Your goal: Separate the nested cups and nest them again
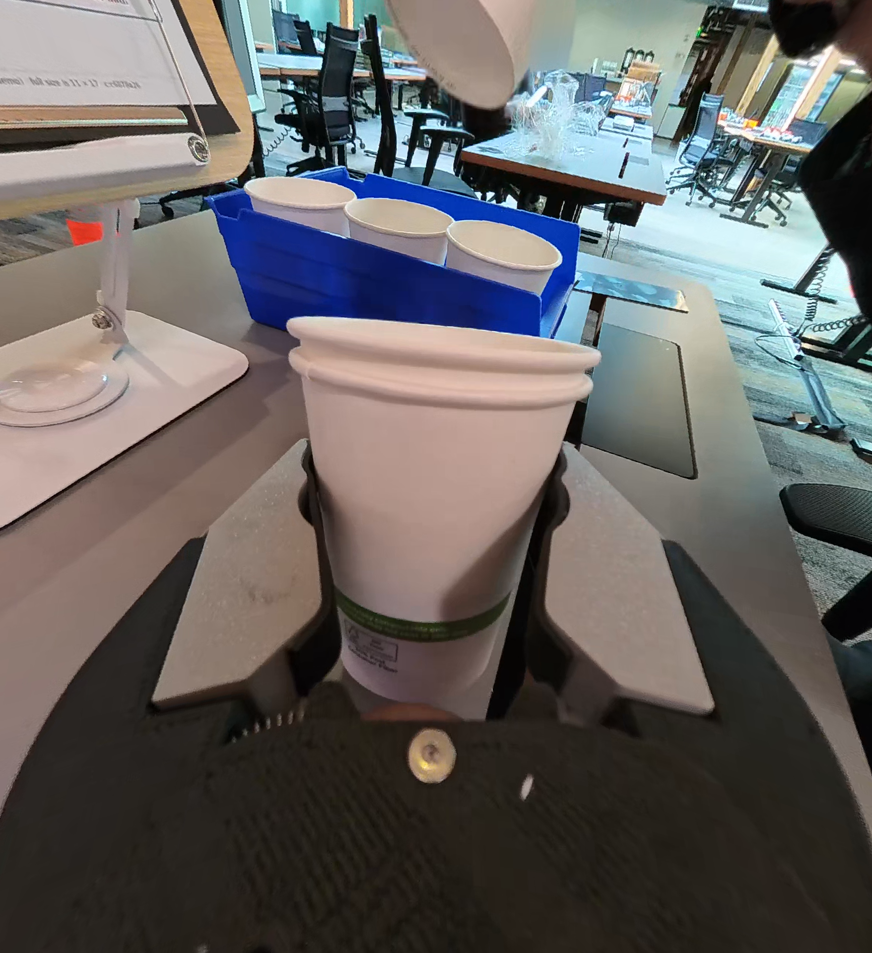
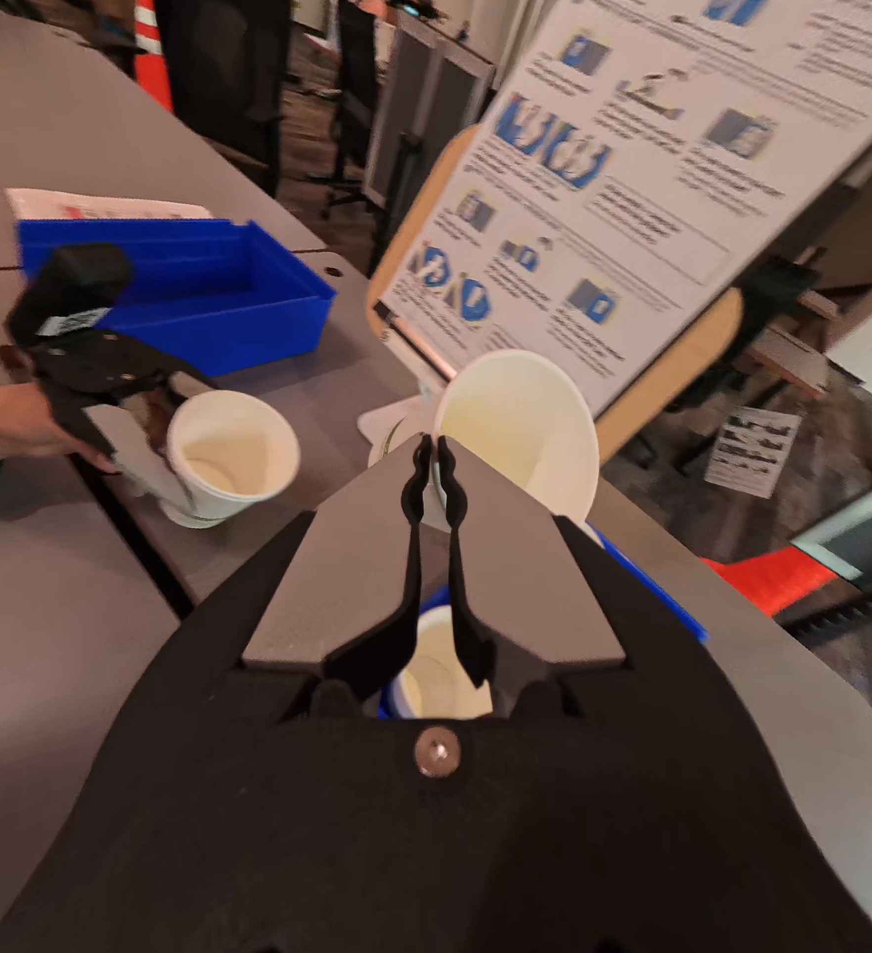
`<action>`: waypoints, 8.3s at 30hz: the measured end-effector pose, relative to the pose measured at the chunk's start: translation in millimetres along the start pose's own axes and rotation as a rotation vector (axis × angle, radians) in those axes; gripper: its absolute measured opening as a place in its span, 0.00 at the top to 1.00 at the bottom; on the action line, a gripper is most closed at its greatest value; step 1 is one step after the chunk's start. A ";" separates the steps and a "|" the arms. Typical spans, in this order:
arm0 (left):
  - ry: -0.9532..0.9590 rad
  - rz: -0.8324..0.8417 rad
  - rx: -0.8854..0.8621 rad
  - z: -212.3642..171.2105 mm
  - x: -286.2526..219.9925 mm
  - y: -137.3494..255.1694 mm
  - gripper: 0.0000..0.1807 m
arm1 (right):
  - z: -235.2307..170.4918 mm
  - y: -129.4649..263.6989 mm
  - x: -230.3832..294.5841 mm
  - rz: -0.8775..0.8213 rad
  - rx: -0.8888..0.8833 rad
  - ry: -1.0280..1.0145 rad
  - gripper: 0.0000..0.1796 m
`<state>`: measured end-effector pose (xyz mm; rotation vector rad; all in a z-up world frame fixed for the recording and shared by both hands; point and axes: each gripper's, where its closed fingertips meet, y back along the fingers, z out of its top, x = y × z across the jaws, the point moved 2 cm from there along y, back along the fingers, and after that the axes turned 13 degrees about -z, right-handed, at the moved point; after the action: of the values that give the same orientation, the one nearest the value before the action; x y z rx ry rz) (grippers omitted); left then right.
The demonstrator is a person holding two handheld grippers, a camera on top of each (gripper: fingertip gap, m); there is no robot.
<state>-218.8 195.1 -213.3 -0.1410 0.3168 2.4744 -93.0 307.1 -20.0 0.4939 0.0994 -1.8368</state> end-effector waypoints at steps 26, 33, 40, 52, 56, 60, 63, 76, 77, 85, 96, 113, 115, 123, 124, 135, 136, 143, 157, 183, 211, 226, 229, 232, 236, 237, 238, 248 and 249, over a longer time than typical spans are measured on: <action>0.015 0.002 0.047 -12.0 4.5 -6.7 0.51 | -213.9 -134.5 -128.5 -0.250 0.607 0.172 0.97; 0.024 0.009 0.019 -7.9 6.3 -2.5 0.51 | -193.4 -123.4 -123.2 -0.245 0.539 0.068 0.94; 0.014 0.004 0.024 -7.3 3.4 -4.2 0.51 | -117.5 -92.2 -81.7 -0.133 0.344 0.022 0.96; 0.008 0.000 0.031 -8.6 1.9 -5.4 0.51 | -63.6 -57.9 156.9 0.500 0.239 0.167 0.96; 0.010 0.002 0.027 -7.9 2.5 -4.0 0.51 | -64.0 -68.9 147.9 0.401 0.242 0.259 0.99; 0.006 0.001 0.013 -4.2 1.5 -2.3 0.51 | -63.6 -76.7 66.8 0.178 0.245 0.226 0.98; 0.001 -0.009 0.010 -2.5 -1.4 -3.7 0.51 | -94.2 -82.4 -13.5 0.033 0.349 0.138 0.95; 0.010 -0.003 0.025 -6.8 2.2 -5.1 0.51 | -212.6 -87.2 -117.7 0.013 0.699 0.230 0.89; 0.010 -0.004 0.028 -7.5 2.2 -5.7 0.51 | -214.9 -90.4 -114.7 0.033 0.697 0.263 0.90; 0.026 -0.002 0.058 -15.5 6.3 -8.2 0.51 | -242.3 -116.6 -100.5 0.113 0.800 0.356 1.00; 0.026 -0.019 0.064 -16.1 3.1 -10.6 0.51 | -247.3 -129.9 -122.5 0.035 0.840 0.303 0.98; 0.021 -0.010 0.053 -14.1 3.4 -9.9 0.51 | -140.6 -104.8 -65.0 0.120 0.493 0.153 0.95; 0.017 -0.009 0.052 -13.6 2.8 -9.9 0.51 | -105.4 -90.7 -13.6 0.279 0.375 0.096 0.95; 0.016 -0.007 0.049 -12.9 2.3 -8.2 0.51 | -67.1 -63.5 148.9 0.652 0.248 0.060 0.94; 0.015 -0.008 0.050 -13.0 2.2 -8.4 0.51 | -68.4 -64.6 159.8 0.670 0.254 0.062 0.94; 0.001 0.002 0.082 -16.9 1.6 -12.8 0.51 | -80.2 -75.4 193.2 0.772 0.311 -0.002 0.96; 0.003 -0.001 0.079 -16.6 1.7 -12.4 0.51 | -79.3 -73.7 195.0 0.789 0.308 -0.012 1.00; 0.016 -0.011 0.030 -9.6 1.2 -9.1 0.51 | -70.9 -72.1 187.6 0.712 0.292 0.008 1.00; 0.015 0.010 0.041 -10.7 4.3 -5.8 0.52 | -8.6 -19.9 8.7 0.239 0.099 -0.039 1.00; 0.030 0.004 0.048 -14.4 5.9 -7.4 0.51 | -222.5 -62.2 -84.9 -0.053 0.679 0.153 0.97; -0.040 -0.012 0.075 -13.4 -5.0 -13.8 0.52 | -89.0 -69.6 206.6 0.628 0.395 0.045 1.00; -0.020 -0.013 0.001 -3.4 -4.3 -2.8 0.84 | -45.3 -39.4 125.7 0.446 0.259 -0.009 1.00; 0.005 0.012 -0.008 -4.1 2.3 2.0 0.92 | -29.8 -12.0 69.9 0.317 0.213 -0.012 1.00; 0.027 0.001 -0.012 -5.8 3.9 3.0 1.00 | -33.0 19.3 14.2 0.197 0.226 -0.034 1.00; 0.034 0.012 0.000 -9.0 6.3 1.9 1.00 | -73.5 50.5 -41.4 0.050 0.348 -0.011 1.00; 0.036 0.011 0.002 -9.6 6.3 1.2 1.00 | -87.5 55.0 -49.7 0.027 0.392 -0.004 1.00; 0.036 0.011 0.004 -10.1 6.0 0.4 1.00 | -101.2 58.1 -56.5 0.004 0.434 0.004 1.00; 0.056 0.024 0.023 -17.4 11.0 -0.1 1.00 | -199.9 43.7 -58.1 -0.030 0.737 0.180 1.00; 0.060 0.023 0.022 -17.6 11.5 -0.1 1.00 | -204.7 39.5 -57.3 -0.028 0.750 0.190 1.00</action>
<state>-227.4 197.2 -232.3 -0.2040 0.3731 2.4919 15.3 409.3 -176.8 1.1892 -0.4743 -1.8128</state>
